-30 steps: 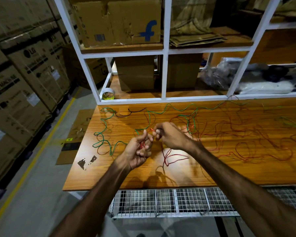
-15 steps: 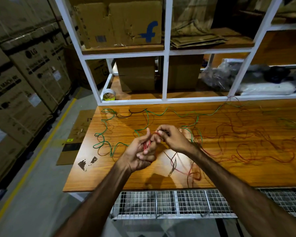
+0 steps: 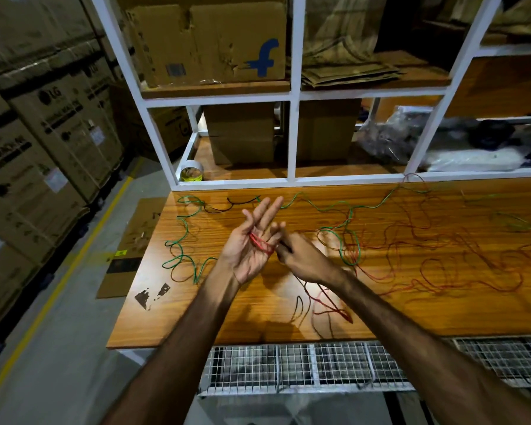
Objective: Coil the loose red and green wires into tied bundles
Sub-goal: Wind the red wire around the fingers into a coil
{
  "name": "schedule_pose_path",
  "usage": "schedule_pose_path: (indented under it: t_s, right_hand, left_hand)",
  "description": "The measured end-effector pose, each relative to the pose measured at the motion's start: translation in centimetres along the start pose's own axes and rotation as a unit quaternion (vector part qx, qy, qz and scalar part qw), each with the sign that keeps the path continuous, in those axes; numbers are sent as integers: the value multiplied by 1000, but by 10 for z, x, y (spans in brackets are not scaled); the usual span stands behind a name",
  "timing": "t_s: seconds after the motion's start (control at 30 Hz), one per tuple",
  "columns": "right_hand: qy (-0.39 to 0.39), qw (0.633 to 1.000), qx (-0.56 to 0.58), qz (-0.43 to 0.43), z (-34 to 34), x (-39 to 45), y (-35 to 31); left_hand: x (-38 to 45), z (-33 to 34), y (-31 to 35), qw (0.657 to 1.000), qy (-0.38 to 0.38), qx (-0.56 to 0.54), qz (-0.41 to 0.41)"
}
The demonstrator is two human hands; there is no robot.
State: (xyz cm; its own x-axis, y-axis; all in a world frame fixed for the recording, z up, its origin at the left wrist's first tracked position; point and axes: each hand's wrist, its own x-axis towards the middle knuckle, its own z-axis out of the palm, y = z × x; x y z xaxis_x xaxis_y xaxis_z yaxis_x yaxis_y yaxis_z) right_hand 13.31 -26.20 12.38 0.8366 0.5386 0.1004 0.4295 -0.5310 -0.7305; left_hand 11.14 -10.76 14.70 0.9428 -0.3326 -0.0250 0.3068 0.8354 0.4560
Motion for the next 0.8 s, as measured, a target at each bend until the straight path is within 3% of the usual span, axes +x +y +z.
schedule_pose_path:
  t_s: [0.2,0.3,0.4,0.5,0.6,0.67,0.8]
  right_hand:
    - [-129,991,1,39,-5,-7,0]
    - [-169,984,7,54,-6,-7,-5]
    - [-188,980,-45,38,-14,0,-10]
    - [-181,978,-97,17,-26,4,-10]
    - [-195,977,-86,-3,-39,6,-9]
    - [-215,975,-58,-8,-43,6,-10]
    - [-234,971,47,-3,-44,5,-9]
  left_hand:
    - [22,-11,-4,966,196,90,147]
    - [26,-13,-9,921,229,254,186]
    - [25,-20,-15,822,209,499,177]
    - [19,-20,-14,767,138,616,115]
    - [10,-12,-10,689,93,718,39]
    - [5,-10,-7,686,72,724,-6]
    - [-1,-12,3,743,2,664,-82]
